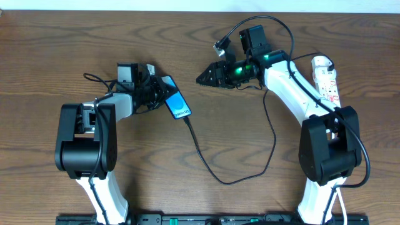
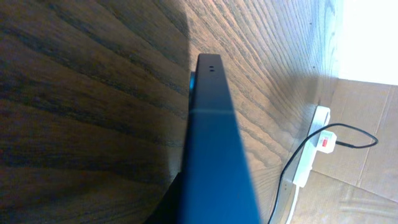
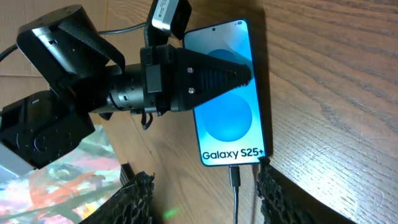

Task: Plug charger to phone and switch on socket
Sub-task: 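Lower the phone flat onto the table with the left gripper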

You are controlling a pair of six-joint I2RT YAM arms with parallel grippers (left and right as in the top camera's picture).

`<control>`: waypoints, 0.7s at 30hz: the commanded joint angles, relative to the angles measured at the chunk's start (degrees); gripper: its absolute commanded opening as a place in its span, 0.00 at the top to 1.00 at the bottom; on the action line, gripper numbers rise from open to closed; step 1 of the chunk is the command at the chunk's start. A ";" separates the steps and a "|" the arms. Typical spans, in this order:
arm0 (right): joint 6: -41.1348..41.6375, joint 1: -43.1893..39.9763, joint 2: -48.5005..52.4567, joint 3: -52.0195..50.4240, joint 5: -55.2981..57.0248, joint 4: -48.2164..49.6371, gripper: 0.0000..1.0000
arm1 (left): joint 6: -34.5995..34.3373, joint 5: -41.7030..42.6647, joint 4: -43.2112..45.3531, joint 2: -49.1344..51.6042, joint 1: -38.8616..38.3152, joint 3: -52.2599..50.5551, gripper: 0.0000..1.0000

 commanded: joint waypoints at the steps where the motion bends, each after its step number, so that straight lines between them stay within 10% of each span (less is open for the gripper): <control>1: -1.11 -0.02 -0.57 0.79 -0.17 -0.33 0.48 | -0.35 0.55 0.07 0.13 0.02 0.50 0.85; 21: -1.11 -0.02 -0.57 0.79 -0.17 -0.35 0.47 | -3.80 0.50 -2.45 0.13 0.04 0.52 0.69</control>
